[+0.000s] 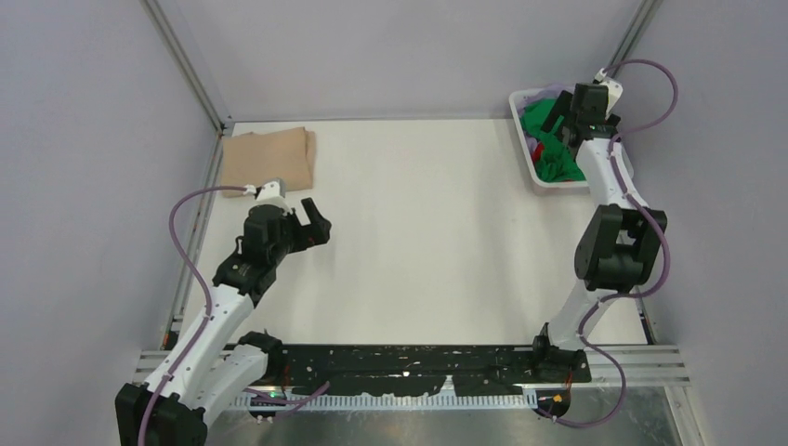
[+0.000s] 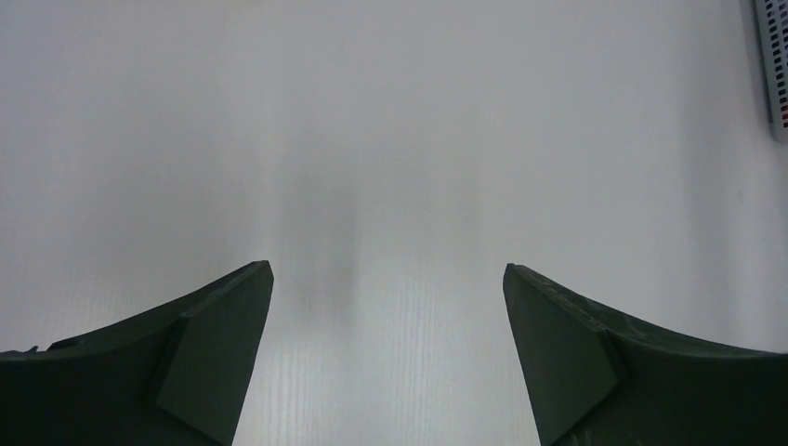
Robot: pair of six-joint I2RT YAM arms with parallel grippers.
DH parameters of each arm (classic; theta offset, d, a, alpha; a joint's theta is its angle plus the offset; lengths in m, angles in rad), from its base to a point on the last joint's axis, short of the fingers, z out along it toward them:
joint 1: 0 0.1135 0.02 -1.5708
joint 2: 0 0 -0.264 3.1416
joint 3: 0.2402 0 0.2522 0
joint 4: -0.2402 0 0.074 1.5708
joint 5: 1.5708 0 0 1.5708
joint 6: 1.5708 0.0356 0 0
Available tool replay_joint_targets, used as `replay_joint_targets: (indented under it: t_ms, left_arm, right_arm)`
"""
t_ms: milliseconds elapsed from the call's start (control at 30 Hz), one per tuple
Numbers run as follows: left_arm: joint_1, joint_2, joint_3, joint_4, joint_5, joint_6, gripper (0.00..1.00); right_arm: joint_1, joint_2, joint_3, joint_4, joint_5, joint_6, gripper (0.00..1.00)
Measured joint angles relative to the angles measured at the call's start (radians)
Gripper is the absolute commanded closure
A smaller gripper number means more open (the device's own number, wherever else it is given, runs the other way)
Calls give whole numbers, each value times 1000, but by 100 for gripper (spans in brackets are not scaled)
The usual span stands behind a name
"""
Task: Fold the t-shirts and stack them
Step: Grab crumpled tshirt from bin with the right arm
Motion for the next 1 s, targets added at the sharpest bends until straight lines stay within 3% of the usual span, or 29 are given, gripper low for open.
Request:
replay_joint_targets:
  t_ms: [233,300,400,533,667,833,1000]
  left_arm:
    - [0,49,10,3,-7,2,0]
    - [0,60,11,5,-8,3,0]
    - [0,76,16,7,-9,3,0]
    - [0,85,27,8,-14,5,0]
    - [0,85,28,9,-14,6,1]
    - [0,85,28,9,-14,6,0]
    - [0,75,28,9,-12,6,0]
  right_arm:
    - [-52,272,266,-95,82,-47,15]
    - [-64,326,321,-97,91,-64,27]
    - [-75,395,396,-96,91,-92,63]
    - [-80,446,457,-98,76,-109,89]
    - [-80,448,491,-113,60,-125,95]
    - [-80,419,514,-127,21,-134,95]
    - [-71,287,512,-140,-70,-142,95]
